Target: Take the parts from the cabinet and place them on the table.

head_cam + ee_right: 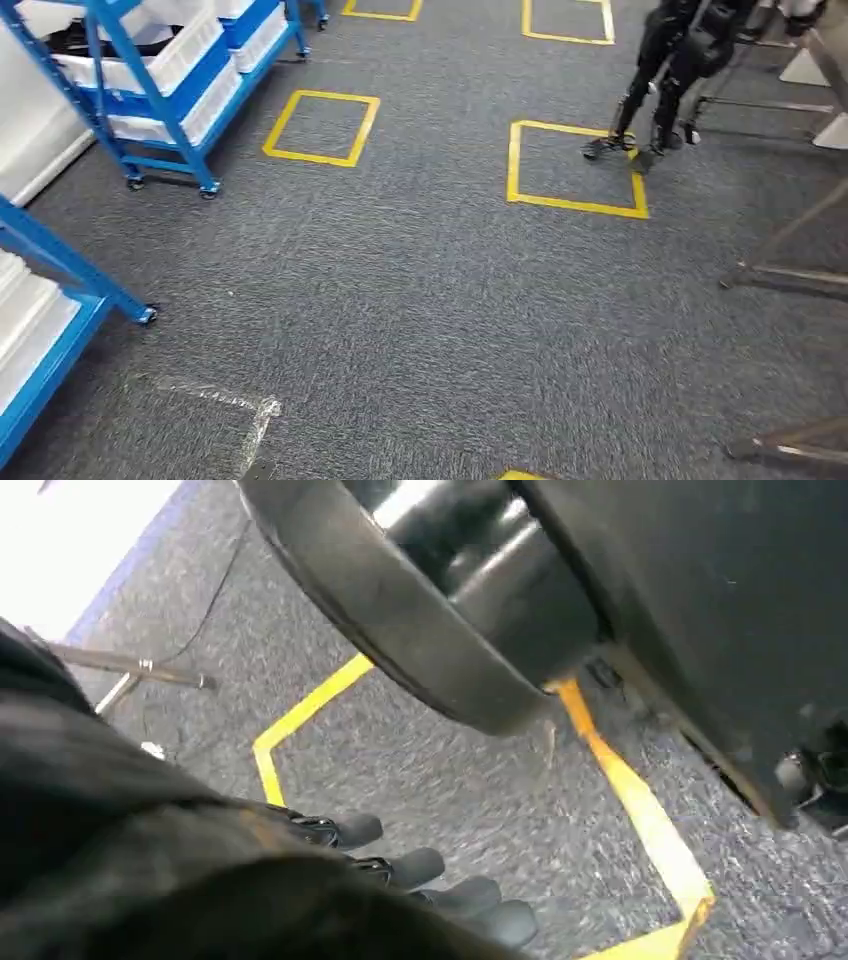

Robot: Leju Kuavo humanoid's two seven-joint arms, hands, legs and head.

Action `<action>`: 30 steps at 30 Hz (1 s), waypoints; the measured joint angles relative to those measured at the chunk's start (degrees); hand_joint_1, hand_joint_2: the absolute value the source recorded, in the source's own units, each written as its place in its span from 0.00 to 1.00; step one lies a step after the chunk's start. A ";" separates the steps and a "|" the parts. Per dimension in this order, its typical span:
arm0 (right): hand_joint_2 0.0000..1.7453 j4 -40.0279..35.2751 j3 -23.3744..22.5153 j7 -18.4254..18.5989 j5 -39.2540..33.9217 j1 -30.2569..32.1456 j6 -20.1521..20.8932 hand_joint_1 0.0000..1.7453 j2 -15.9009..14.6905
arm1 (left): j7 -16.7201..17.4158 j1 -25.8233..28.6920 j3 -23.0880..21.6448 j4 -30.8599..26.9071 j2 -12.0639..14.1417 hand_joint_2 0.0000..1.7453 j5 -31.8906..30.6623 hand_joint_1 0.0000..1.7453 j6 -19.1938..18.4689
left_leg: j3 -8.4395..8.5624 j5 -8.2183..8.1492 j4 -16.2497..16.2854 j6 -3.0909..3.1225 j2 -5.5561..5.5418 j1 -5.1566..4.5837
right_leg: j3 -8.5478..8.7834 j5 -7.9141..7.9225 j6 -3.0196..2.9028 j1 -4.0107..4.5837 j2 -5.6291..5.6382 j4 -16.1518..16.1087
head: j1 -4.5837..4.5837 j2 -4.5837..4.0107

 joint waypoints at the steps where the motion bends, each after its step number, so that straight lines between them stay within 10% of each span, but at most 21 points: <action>1: 0.00 0.00 0.00 -0.02 0.02 -0.02 0.02 0.00 0.00 | 0.02 0.01 0.00 0.00 0.00 0.00 -0.02 0.00 0.09 | 0.09 -0.09 0.24 -0.13 -0.88 0.01 | 1.99 3.25 -0.20 -0.09 0.87 -5.32 | 0.00 0.00; 2: 0.00 0.00 0.00 -0.02 0.09 -0.02 0.02 0.00 -0.04 | 0.02 0.04 0.00 0.00 -0.04 0.00 -0.02 0.00 0.13 | 0.01 -0.26 0.49 -0.29 -1.59 0.09 | 3.78 5.60 -0.44 -0.15 3.16 -10.19 | 0.02 0.00; 3: 0.00 0.07 0.00 -0.02 0.15 0.07 0.07 0.00 -0.15 | 0.02 -0.04 0.00 0.00 -0.11 0.00 -0.07 0.00 0.13 | -0.42 -0.49 1.02 -0.65 -2.19 -0.29 | 4.21 4.68 -0.58 -0.33 5.66 -11.81 | -0.05 0.00; 7: 0.00 0.07 0.09 -0.04 0.48 -0.23 0.15 0.00 -0.13 | 0.39 0.30 0.00 0.00 -0.11 0.00 -0.35 0.00 0.06 | -0.97 0.09 0.30 -2.15 -4.65 0.35 | 5.03 5.08 -1.47 0.12 3.12 -12.40 | -0.04 0.00; 10: 0.00 0.07 0.09 -0.17 0.22 -0.08 0.70 0.00 -0.20 | 0.42 0.28 0.00 0.00 -0.17 0.00 -0.42 0.00 0.11 | -3.89 -3.84 6.79 -2.78 2.37 0.17 | 5.58 5.61 -2.51 -0.04 0.80 -13.37 | -0.66 0.00; 13: 0.00 0.09 0.09 -0.26 0.09 0.02 1.16 0.00 -0.28 | 0.28 0.02 -0.07 0.00 -0.35 0.00 -0.42 0.00 0.31 | -9.43 -7.75 17.64 -3.34 3.45 0.45 | 5.66 5.31 -2.71 0.19 -1.78 -13.35 | -0.61 0.00; 16: 0.00 0.09 0.11 -0.28 0.00 -0.02 1.20 0.00 -0.28 | 1.74 0.23 -0.17 0.00 -0.39 0.00 -2.64 0.00 0.42 | -4.86 -2.28 8.92 -3.28 4.44 0.65 | 6.15 4.89 -2.42 0.18 -3.78 -13.34 | -0.63 0.00; 18: 0.00 0.09 0.13 -0.28 -0.04 -0.04 1.27 0.00 -0.31 | 2.97 -0.04 -1.11 0.00 -0.39 0.00 -4.52 0.00 0.57 | -0.53 -0.46 0.38 -2.53 9.44 0.13 | 6.68 4.39 -1.87 0.49 -4.97 -13.29 | -0.61 0.00; 22: 0.00 0.07 0.20 -0.28 -0.07 -0.34 1.40 0.00 -0.39 | 3.48 -0.04 -2.40 0.00 -0.39 0.00 -5.14 0.00 0.63 | -0.62 -0.15 0.02 -1.38 6.62 -0.41 | 7.61 3.85 -0.56 0.70 -7.10 -13.73 | -0.50 0.00; 24: 0.00 0.02 0.24 -0.28 -0.07 -0.37 1.44 0.00 -0.52 | 3.50 0.00 -2.82 0.00 -0.59 0.00 -5.16 0.00 0.72 | 0.56 0.31 -0.87 -0.48 5.45 0.20 | 7.11 2.09 0.07 0.23 -3.47 -11.71 | -0.09 0.00; 27: 0.00 0.02 0.44 -0.28 -0.13 -0.18 1.53 0.00 -0.63 | 3.52 -0.34 -3.30 0.00 -0.63 0.00 -5.16 0.00 0.76 | 0.44 0.41 -0.83 0.17 3.45 0.06 | 0.70 -3.92 0.07 0.26 -0.41 1.33 | 0.06 0.00; 29: 0.00 0.02 0.46 -0.28 -0.15 -0.03 1.60 0.00 -0.63 | 3.52 -0.29 -3.61 0.00 -0.63 0.00 -5.14 0.00 0.85 | 0.51 0.37 -0.70 0.20 1.81 -0.01 | -1.42 -3.50 0.02 0.25 -0.30 4.31 | 0.06 0.00; 30: 0.00 0.04 0.48 -0.26 -0.15 0.04 1.57 0.00 -0.63 | 3.52 -0.27 -3.83 0.00 -0.63 0.00 -5.16 0.00 0.85 | 0.61 0.31 -0.60 0.14 0.71 0.00 | -0.56 -0.92 -0.06 0.24 -0.18 1.49 | 0.09 0.00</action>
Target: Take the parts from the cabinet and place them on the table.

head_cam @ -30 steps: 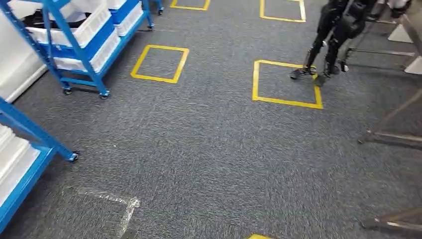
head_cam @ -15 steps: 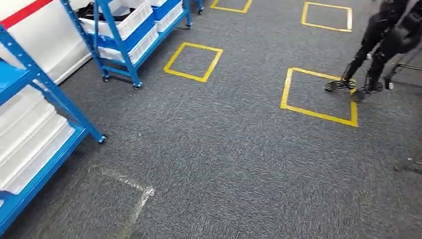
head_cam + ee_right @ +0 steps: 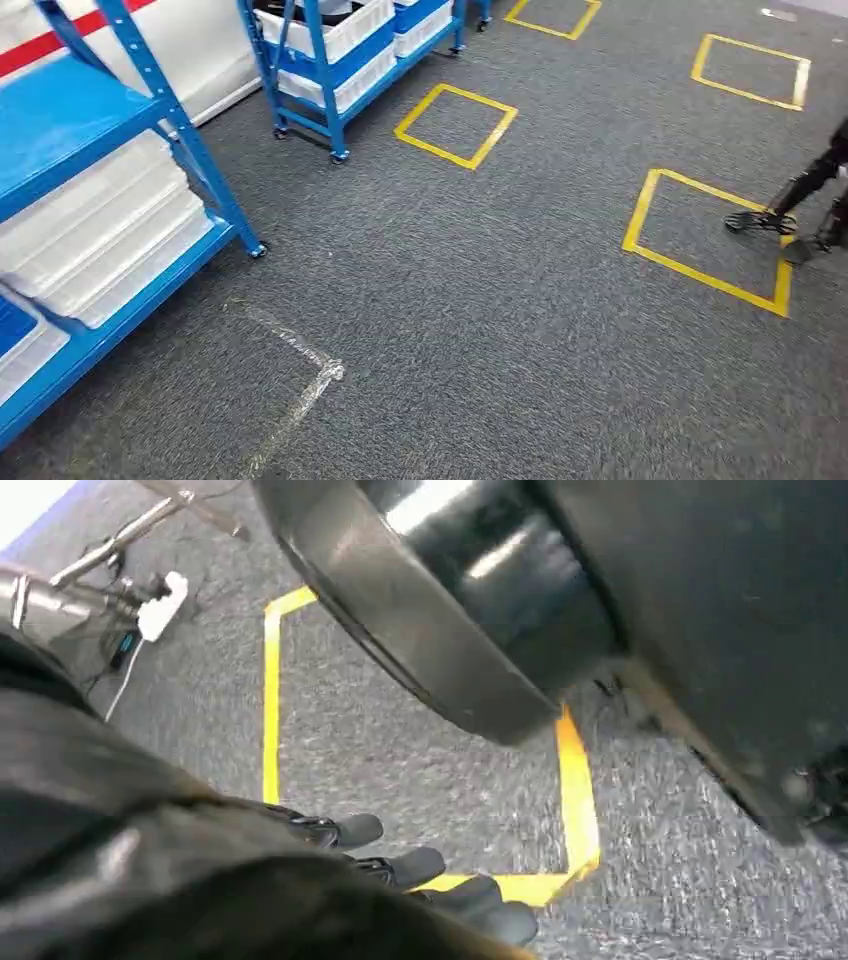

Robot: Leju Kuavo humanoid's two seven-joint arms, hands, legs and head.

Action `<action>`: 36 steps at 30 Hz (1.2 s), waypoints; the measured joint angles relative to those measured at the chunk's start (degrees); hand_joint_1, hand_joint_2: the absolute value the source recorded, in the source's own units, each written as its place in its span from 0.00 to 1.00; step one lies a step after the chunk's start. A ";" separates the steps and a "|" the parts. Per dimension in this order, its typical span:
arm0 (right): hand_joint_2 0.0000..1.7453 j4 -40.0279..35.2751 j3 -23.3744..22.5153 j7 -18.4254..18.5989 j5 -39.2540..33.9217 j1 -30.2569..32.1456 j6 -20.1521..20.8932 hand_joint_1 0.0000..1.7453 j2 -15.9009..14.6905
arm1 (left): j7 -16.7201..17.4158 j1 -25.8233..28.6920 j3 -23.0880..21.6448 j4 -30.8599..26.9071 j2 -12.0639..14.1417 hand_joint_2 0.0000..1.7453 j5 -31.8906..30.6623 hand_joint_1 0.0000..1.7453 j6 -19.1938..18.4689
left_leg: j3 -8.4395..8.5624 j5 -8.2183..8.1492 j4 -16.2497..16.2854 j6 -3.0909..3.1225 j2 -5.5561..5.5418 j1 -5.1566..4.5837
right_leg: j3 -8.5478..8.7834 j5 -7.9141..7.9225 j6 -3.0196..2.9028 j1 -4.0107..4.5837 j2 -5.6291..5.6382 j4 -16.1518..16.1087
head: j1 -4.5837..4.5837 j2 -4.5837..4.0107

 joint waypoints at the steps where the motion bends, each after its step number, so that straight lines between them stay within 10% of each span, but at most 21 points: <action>1: 0.00 0.00 0.00 -0.02 0.00 -0.02 -0.02 0.00 -0.07 | 0.00 0.00 -0.07 0.00 -0.02 0.00 0.00 0.00 0.00 | 0.05 -0.07 0.16 -0.10 -0.83 0.04 | 1.70 2.90 -0.13 -0.07 0.37 -4.43 | 0.00 0.00; 2: 0.00 0.00 0.00 0.00 0.00 -0.06 -0.04 0.00 -0.15 | 0.00 0.02 -0.11 0.00 -0.07 0.00 0.00 0.00 -0.02 | 0.07 -0.22 0.42 -0.31 -1.64 0.09 | 3.93 5.86 -0.27 -0.21 1.47 -9.89 | 0.00 0.00; 3: 0.00 0.02 0.02 0.00 0.00 0.04 -0.04 0.00 -0.20 | 0.00 0.06 -0.15 0.00 -0.20 0.00 0.00 0.00 -0.02 | -0.24 -0.34 0.64 -0.52 -2.22 0.25 | 5.14 6.20 -0.53 -0.49 4.86 -13.20 | 0.05 0.00; 4: 0.00 0.07 0.02 0.00 -0.02 0.03 -0.04 0.00 -0.26 | 0.00 -0.08 -0.19 0.00 -0.22 0.00 0.00 0.00 -0.02 | -0.67 -0.48 1.22 -0.89 -2.83 -0.11 | 5.10 6.08 -0.50 -0.28 5.52 -13.91 | -0.07 0.00; 8: 0.00 0.04 0.09 0.00 -0.04 -0.25 -0.04 0.00 -0.24 | 0.37 0.24 -0.37 0.00 -0.20 0.00 -0.61 0.00 0.07 | -1.38 0.17 0.39 -2.30 -4.84 0.20 | 5.71 6.55 -1.76 -0.33 3.00 -14.27 | -0.09 0.00; 11: 0.00 0.04 0.09 0.07 -0.52 -0.04 0.02 0.00 -0.42 | 2.51 0.01 -1.31 0.00 -0.15 0.00 -2.38 0.00 0.00 | -5.15 -4.69 8.81 -2.85 2.38 0.14 | 6.21 6.86 -2.82 -0.10 0.53 -15.11 | -0.72 0.00; 14: 0.00 0.07 0.09 -0.15 -1.46 0.03 0.13 0.00 -0.50 | 2.95 -0.10 -2.08 0.00 -0.24 0.00 -3.08 0.00 0.31 | -10.20 -7.76 18.57 -3.27 2.89 0.48 | 6.30 6.54 -2.96 0.12 -1.83 -15.07 | -0.77 0.00; 17: 0.00 0.04 0.09 -0.57 -1.84 -0.01 0.68 0.00 -0.50 | 3.94 0.07 -2.89 0.00 -0.17 0.00 -4.75 0.00 0.96 | -4.65 -1.49 8.08 -3.20 3.94 0.64 | 6.91 6.04 -2.62 0.10 -3.79 -15.06 | -0.83 0.00; 19: 0.00 0.04 0.33 -0.70 -1.35 -0.04 1.71 0.00 -0.50 | 5.12 -0.22 -3.39 0.00 -0.13 0.00 -5.77 0.00 1.11 | -0.96 -0.47 0.98 -2.62 8.38 -0.14 | 7.37 5.51 -1.99 0.60 -4.85 -14.91 | -0.81 0.00; 23: 0.00 0.00 1.86 0.16 1.07 -0.64 5.47 0.00 -0.50 | 6.95 0.02 -3.41 0.00 -0.59 0.00 2.27 0.00 5.75 | -0.83 -0.12 0.55 -1.12 5.45 -0.25 | 8.17 4.98 -0.83 0.71 -6.96 -15.21 | -0.50 0.00; 26: 0.00 -0.18 3.97 1.57 3.25 -0.66 6.73 0.00 -0.28 | 5.23 0.35 -0.88 0.00 -1.64 0.00 12.63 0.00 7.32 | -0.19 0.29 -0.13 -0.07 3.97 0.11 | 5.34 0.92 -0.17 0.17 -0.97 -8.88 | -0.05 0.00; 29: 0.00 -0.18 5.88 2.47 3.98 -0.50 7.78 0.00 -0.20 | 3.56 0.37 2.18 0.00 -2.53 0.00 15.12 0.00 8.19 | -0.27 0.23 -0.08 0.27 1.56 -0.09 | -1.01 -2.97 -0.13 0.17 -0.19 2.97 | -0.04 0.00; 33: 0.00 -0.20 8.15 4.00 3.67 -0.59 8.57 0.00 -0.17 | 2.29 0.68 5.36 0.00 -3.45 0.00 18.08 0.00 9.90 | 0.09 0.11 0.23 0.07 -1.91 0.01 | 3.82 6.27 -0.71 0.04 1.57 -10.09 | -0.02 0.00; 34: 0.00 -0.20 8.53 4.20 3.50 -0.55 8.46 0.00 -0.22 | 1.99 0.78 6.28 0.00 -3.63 0.00 18.65 0.00 10.01 | -0.17 -0.01 0.47 -0.17 -2.47 0.03 | 5.02 6.72 -0.98 -0.05 4.83 -13.66 | -0.02 0.00; 36: 0.00 -0.22 9.29 4.20 3.39 -0.65 8.17 0.00 -0.20 | 2.16 0.78 7.68 0.00 -3.65 0.00 18.58 0.00 9.59 | -0.60 -0.02 0.78 -0.90 -3.42 -0.01 | 5.04 6.73 -0.86 0.14 3.93 -14.09 | -0.13 0.00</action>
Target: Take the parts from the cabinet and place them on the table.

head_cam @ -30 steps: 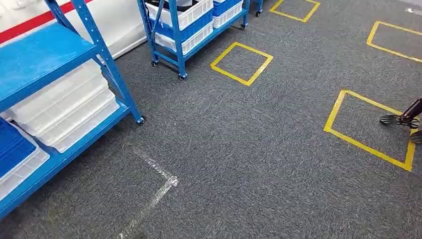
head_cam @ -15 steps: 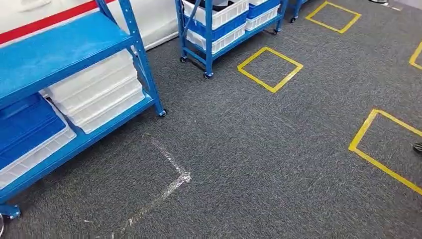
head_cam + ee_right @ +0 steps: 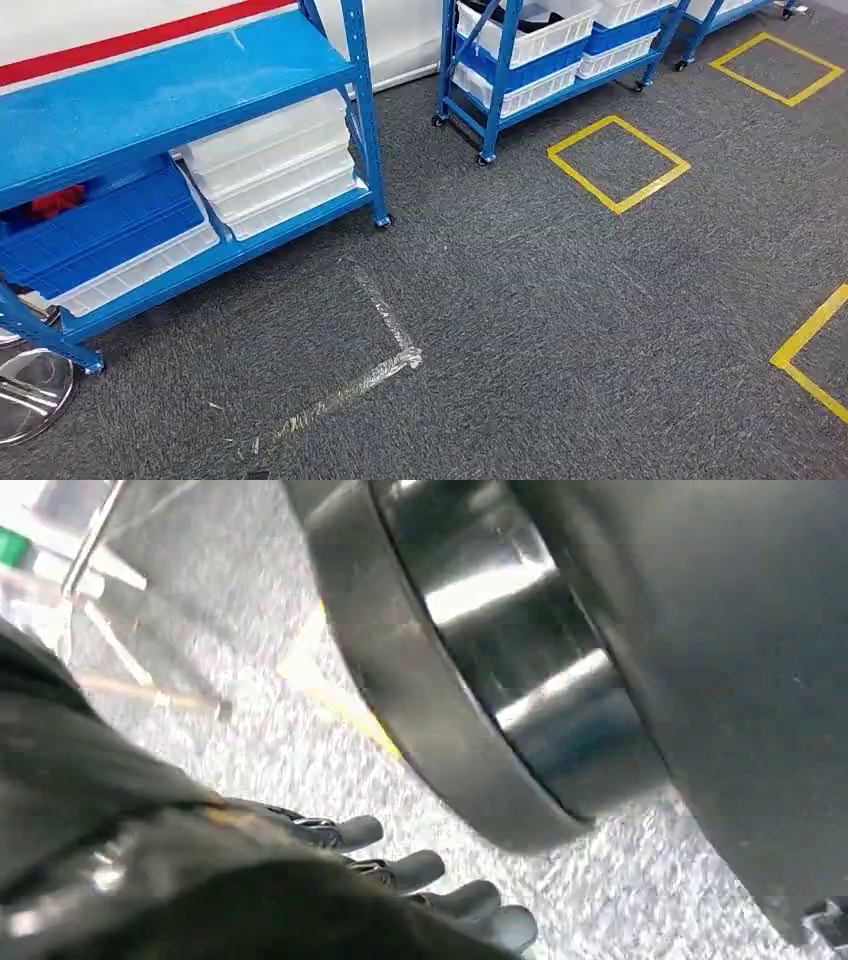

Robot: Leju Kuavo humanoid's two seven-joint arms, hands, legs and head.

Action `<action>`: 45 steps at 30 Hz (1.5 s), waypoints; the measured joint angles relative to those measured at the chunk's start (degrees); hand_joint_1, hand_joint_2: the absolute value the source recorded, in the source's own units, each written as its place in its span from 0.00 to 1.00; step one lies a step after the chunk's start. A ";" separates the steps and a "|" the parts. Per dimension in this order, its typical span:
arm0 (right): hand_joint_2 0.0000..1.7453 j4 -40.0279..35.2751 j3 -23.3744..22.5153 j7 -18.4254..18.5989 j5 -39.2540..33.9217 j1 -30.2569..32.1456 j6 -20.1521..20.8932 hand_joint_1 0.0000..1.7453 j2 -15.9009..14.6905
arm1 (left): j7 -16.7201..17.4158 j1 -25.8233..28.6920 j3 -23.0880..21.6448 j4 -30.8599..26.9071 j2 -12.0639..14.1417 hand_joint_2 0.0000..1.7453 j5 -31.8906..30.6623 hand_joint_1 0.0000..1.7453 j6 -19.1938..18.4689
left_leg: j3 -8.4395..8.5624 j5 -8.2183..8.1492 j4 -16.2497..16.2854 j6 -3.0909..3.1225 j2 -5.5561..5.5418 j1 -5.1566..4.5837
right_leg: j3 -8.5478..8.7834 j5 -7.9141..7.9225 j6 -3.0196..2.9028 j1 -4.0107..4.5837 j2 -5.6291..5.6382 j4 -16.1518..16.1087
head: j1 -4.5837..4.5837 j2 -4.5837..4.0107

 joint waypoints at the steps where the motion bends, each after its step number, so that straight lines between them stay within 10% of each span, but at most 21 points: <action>1: 0.00 -0.09 0.39 -0.13 -0.04 -0.22 -0.28 0.00 0.00 | 0.39 0.18 0.50 0.00 0.00 0.00 -0.31 0.00 -0.39 | -0.03 0.08 -0.32 -0.33 -0.57 0.12 | 0.11 -0.04 -0.27 0.20 -0.39 0.00 | 0.02 0.00; 3: 0.00 -0.22 0.74 -0.17 -0.83 -0.15 -0.98 0.00 0.07 | 1.38 0.43 1.13 0.02 0.15 0.00 -1.60 0.00 -1.16 | -0.46 0.09 -0.20 -0.95 -1.15 0.02 | 0.81 0.51 -1.09 -0.51 -1.91 -0.82 | -0.02 0.00; 5: 0.00 -0.22 0.79 -0.28 -1.60 -0.11 -1.68 0.00 0.07 | 1.92 0.47 1.27 0.02 0.20 0.00 -2.47 0.00 -1.90 | -2.57 -3.20 4.43 -1.41 3.91 -0.13 | 0.96 0.63 -1.71 -0.35 -3.09 -1.11 | -0.46 0.00; 7: 0.00 -0.22 1.11 -0.28 -2.16 0.06 -2.01 0.00 0.11 | 1.92 0.36 1.53 0.02 0.17 0.00 -3.08 0.00 -2.29 | -6.90 -7.10 13.22 -1.90 5.64 0.14 | 1.02 0.48 -1.91 -0.17 -4.80 -1.11 | -0.39 0.00; 9: 0.00 -0.22 1.40 -0.26 -2.47 0.16 -2.54 0.00 0.09 | 1.81 0.32 1.70 0.02 0.17 0.00 -3.59 0.00 -2.34 | -8.53 -7.05 16.13 -2.21 6.06 0.48 | 1.14 0.21 -1.87 -0.16 -6.37 -1.08 | -0.39 0.00; 12: 0.00 -0.22 1.57 -0.28 -2.86 0.12 -2.99 0.00 0.26 | 1.55 0.42 1.83 0.02 0.35 0.00 -4.68 0.00 -2.86 | -2.72 -0.79 5.29 -2.27 7.68 0.70 | 1.84 -0.38 -1.49 -0.24 -8.25 -1.01 | -0.39 0.00; 14: 0.00 -0.22 1.57 -0.35 -2.95 0.10 -3.50 0.00 0.35 | 1.38 0.18 1.83 0.02 0.50 0.00 -5.51 0.00 -3.83 | 0.37 -0.22 -0.09 -1.63 11.26 -0.17 | 2.22 -1.09 -0.66 0.47 -9.30 -0.62 | -0.42 0.00; 18: 0.00 -0.26 1.64 -0.35 -3.26 -0.18 -4.48 0.00 0.59 | 1.88 0.24 1.81 0.02 0.76 0.00 -6.05 0.00 -5.73 | 0.17 -0.01 -0.33 -0.18 8.30 0.02 | 3.12 -1.60 0.39 0.36 -11.50 -0.96 | -0.29 0.00; 20: 0.00 -0.35 1.64 -0.35 -4.18 -0.16 -5.55 0.00 0.70 | 2.40 0.32 1.81 0.02 0.83 0.00 -6.45 0.00 -6.10 | 0.40 0.21 -0.72 0.46 7.28 0.41 | 1.44 -4.41 0.87 -0.10 -6.34 2.95 | 0.31 0.00; 23: 0.00 -0.33 1.64 -0.31 -5.05 0.11 -6.47 0.00 0.74 | 2.67 -0.04 1.81 0.02 0.85 0.00 -6.89 0.00 -6.27 | 0.20 0.30 -0.65 0.83 5.16 0.34 | -5.28 -9.74 1.08 -0.07 -4.13 16.10 | 0.39 0.00; 25: 0.00 -0.33 1.66 -0.31 -4.96 0.19 -6.49 0.00 0.74 | 2.67 0.02 1.81 0.02 0.87 0.00 -7.17 0.00 -6.27 | 0.27 0.28 -0.47 0.81 3.45 0.32 | -6.06 -7.50 1.02 -0.12 -4.01 16.13 | 0.37 0.00; 27: 0.00 -0.33 1.68 -0.13 -4.44 0.16 -6.16 0.00 0.72 | 2.64 0.04 1.81 0.02 0.90 0.00 -7.15 0.00 -6.25 | 0.27 0.20 -0.10 0.68 1.65 0.35 | -2.34 -1.63 0.67 -0.28 -2.87 6.81 | 0.42 0.00; 29: 0.00 -0.28 2.03 0.33 -3.30 0.13 -5.84 0.00 0.72 | 2.43 -0.05 1.81 0.02 0.87 0.00 -6.91 0.00 -6.01 | -0.21 -0.09 0.62 0.19 0.50 0.06 | -0.08 -0.42 0.51 -0.46 2.29 0.59 | 0.35 0.00; 33: 0.00 -0.31 2.99 0.96 -2.10 -0.18 -5.57 0.00 0.72 | 0.92 0.28 1.81 0.04 0.92 0.00 -6.34 0.00 -5.29 | -1.04 0.35 0.10 -1.29 -1.73 0.27 | 0.60 0.20 -0.62 -0.56 -0.68 -0.09 | 0.42 0.00; 36: 0.00 -0.33 3.19 1.11 -1.88 -0.11 -5.55 0.00 0.87 | 0.72 0.25 1.83 0.04 1.05 0.00 -6.18 0.00 -5.11 | -3.64 -3.91 6.28 -1.87 5.36 0.18 | 0.83 0.54 -1.43 -0.48 -2.87 -0.58 | -0.46 0.00; 39: 0.00 -0.28 3.58 1.27 -1.90 0.12 -5.38 0.00 0.83 | 0.59 0.11 1.83 0.04 0.94 0.00 -5.88 0.00 -5.07 | -9.19 -8.16 17.53 -2.51 6.27 0.47 | 0.83 0.21 -1.63 -0.31 -5.81 -0.44 | -0.35 0.00; 41: 0.00 -0.28 3.58 1.66 -2.32 0.10 -4.54 0.00 0.85 | 0.61 0.12 1.83 0.04 0.94 0.00 -5.44 0.00 -5.27 | -8.12 -5.61 15.10 -2.66 6.49 0.66 | 1.02 -0.59 -1.36 -0.34 -6.20 -0.38 | -0.39 0.00; 43: 0.00 -0.28 3.60 3.98 -4.29 -0.07 -2.05 0.00 0.90 | 0.65 0.54 1.83 0.04 0.96 0.00 -5.18 0.00 -5.55 | -0.72 0.15 3.33 -2.22 7.23 0.67 | 2.58 -1.85 -0.70 -0.55 -7.15 -0.15 | -0.55 0.00; 45: 0.00 -0.28 3.60 5.59 -5.68 -0.16 -0.90 0.00 0.92 | 0.70 0.38 1.83 0.04 0.96 0.00 -5.20 0.00 -5.57 | 1.14 -2.08 1.00 -1.24 8.84 0.28 | 3.37 -2.35 -0.20 -0.59 -7.76 -0.77 | -0.48 0.00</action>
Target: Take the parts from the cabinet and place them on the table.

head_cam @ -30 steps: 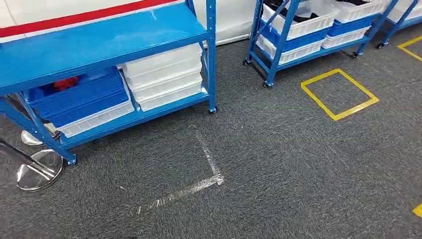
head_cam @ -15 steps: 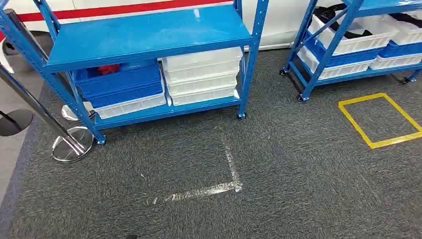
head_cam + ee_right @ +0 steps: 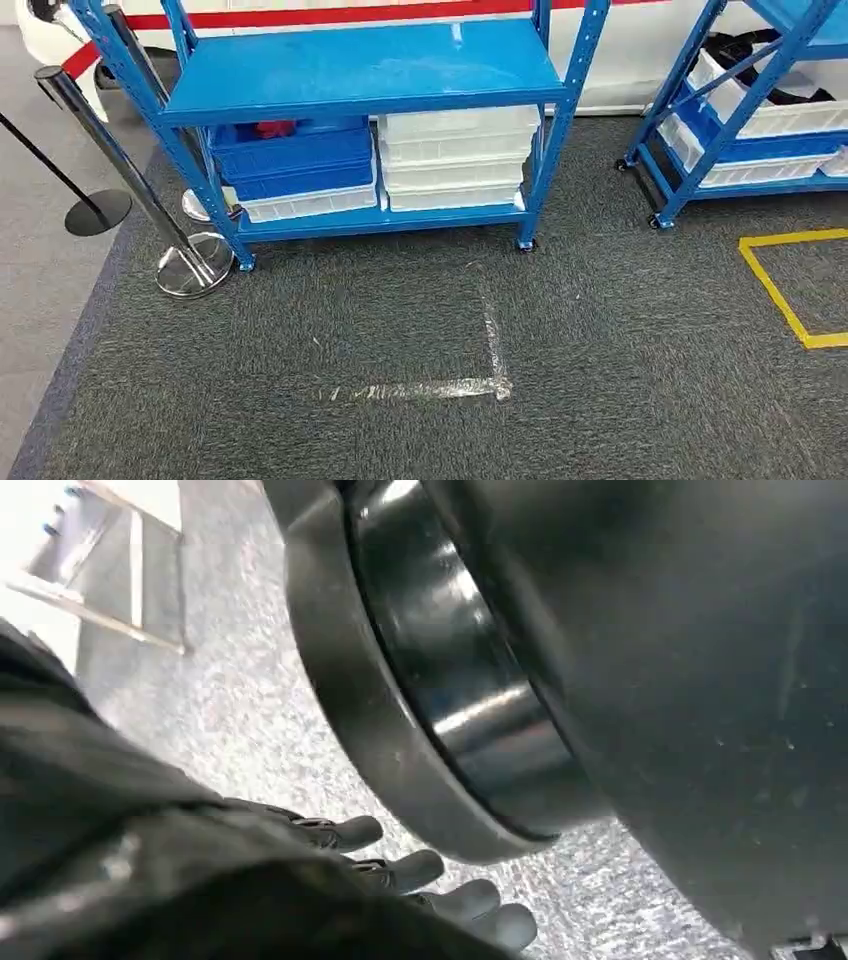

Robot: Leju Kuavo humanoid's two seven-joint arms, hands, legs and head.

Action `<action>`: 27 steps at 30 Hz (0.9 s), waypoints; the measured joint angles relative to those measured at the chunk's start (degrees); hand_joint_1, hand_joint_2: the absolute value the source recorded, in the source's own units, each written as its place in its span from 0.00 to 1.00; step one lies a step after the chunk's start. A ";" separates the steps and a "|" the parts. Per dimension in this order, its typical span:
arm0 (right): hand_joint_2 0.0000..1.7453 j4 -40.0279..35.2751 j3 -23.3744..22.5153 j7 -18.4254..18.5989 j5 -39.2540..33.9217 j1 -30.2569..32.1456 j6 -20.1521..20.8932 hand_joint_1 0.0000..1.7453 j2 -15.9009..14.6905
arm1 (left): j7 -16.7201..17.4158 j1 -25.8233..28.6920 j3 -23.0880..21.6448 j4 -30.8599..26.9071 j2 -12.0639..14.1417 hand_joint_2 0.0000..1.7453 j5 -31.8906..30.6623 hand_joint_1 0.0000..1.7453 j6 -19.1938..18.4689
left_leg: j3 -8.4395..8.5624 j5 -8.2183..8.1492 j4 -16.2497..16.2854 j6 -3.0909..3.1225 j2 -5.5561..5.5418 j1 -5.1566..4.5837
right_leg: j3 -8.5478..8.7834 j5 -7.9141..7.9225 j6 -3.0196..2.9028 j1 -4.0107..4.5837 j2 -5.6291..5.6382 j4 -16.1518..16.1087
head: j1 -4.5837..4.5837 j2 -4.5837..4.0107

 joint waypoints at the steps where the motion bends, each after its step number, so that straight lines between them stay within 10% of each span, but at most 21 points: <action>1: 0.00 0.00 0.00 0.46 -0.51 -0.08 0.26 0.00 0.00 | 0.07 -0.23 0.00 0.00 0.00 0.00 -0.04 0.00 0.07 | 0.28 -0.71 -0.80 0.12 -0.03 -0.34 | 0.22 -0.49 0.59 0.12 -0.04 0.00 | -0.14 0.00; 5: 0.00 -0.11 0.00 1.82 -1.18 -0.36 -0.39 0.00 0.00 | 0.33 0.22 0.00 0.00 -0.02 0.00 -0.15 0.00 0.57 | 3.23 -1.43 -1.63 2.07 -1.08 -0.06 | 1.66 -0.45 2.00 -0.41 1.25 2.15 | 0.08 0.00; 9: 0.00 -0.13 0.00 1.71 -1.34 -0.14 -2.88 0.00 -0.04 | 0.28 -0.06 -0.02 0.00 -0.09 0.00 -0.15 0.00 0.33 | 5.34 -3.51 -1.66 2.45 -2.06 -0.06 | -10.54 -3.82 2.14 -0.02 3.40 17.44 | 0.50 0.00; 12: 0.00 -0.11 0.00 1.69 -1.34 0.52 -3.15 0.00 -0.09 | 0.28 0.33 0.00 0.00 -0.22 0.00 -0.13 0.00 0.33 | 9.01 -6.14 -2.02 2.45 -3.27 -0.06 | -14.63 -5.56 1.54 0.63 3.43 14.75 | 0.52 0.00; 14: 0.00 -0.09 0.00 1.69 -1.34 0.68 -3.19 0.00 -0.20 | 0.26 0.47 0.00 0.00 -0.24 0.00 -0.13 0.00 0.33 | 11.46 -8.12 -2.78 2.24 -3.55 -0.05 | -14.64 1.39 0.54 1.30 3.57 6.95 | 0.61 0.00; 15: 0.00 0.11 0.00 1.69 -1.34 1.10 -3.21 0.00 -0.35 | 0.26 0.73 -0.02 0.00 -0.33 0.00 -0.13 0.00 0.31 | 12.92 -9.20 -3.06 2.01 -3.68 -0.17 | -15.15 11.51 -0.19 1.87 3.95 2.49 | 0.87 0.00; 18: 0.00 0.09 0.02 1.69 -1.34 0.93 -3.26 0.00 -0.37 | 0.28 0.40 0.00 0.00 -0.39 0.00 -0.09 0.00 0.31 | 16.85 -10.38 -6.44 1.02 -4.14 -0.21 | -13.24 9.90 -1.05 2.05 4.29 2.95 | 0.91 0.00; 20: 0.00 0.09 0.00 1.66 -1.34 0.76 -3.48 0.00 -0.37 | 0.24 0.20 0.00 0.00 -0.39 0.00 -0.11 0.00 0.29 | 15.22 -6.04 -1.40 0.44 -4.14 -0.59 | -10.18 8.50 -1.80 1.74 4.15 1.41 | 0.83 0.00; 22: 0.00 0.11 0.02 1.40 -1.29 0.97 -4.47 0.00 -0.44 | 0.22 0.06 0.00 0.00 -0.39 0.00 0.07 0.00 0.35 | 9.02 -3.48 9.04 0.29 -3.04 -0.40 | -6.20 6.72 -2.26 1.56 4.04 -0.81 | 0.37 0.00; 24: 0.00 0.11 0.04 0.77 -1.05 0.89 -6.19 0.00 -0.44 | 0.22 0.13 0.00 0.00 -0.42 0.00 0.37 0.00 0.53 | 2.43 -8.48 14.24 -0.04 -2.86 -0.40 | -2.13 4.91 -2.40 1.66 4.15 -2.79 | 0.28 0.00; 27: 0.00 0.11 0.46 0.37 -0.57 0.99 -7.78 0.00 -0.44 | 0.22 0.50 0.00 0.00 -0.61 0.00 0.74 0.00 0.70 | -3.59 -15.98 11.82 -0.14 -2.83 -0.39 | 4.33 1.69 -2.33 1.81 4.55 -4.73 | 0.19 0.00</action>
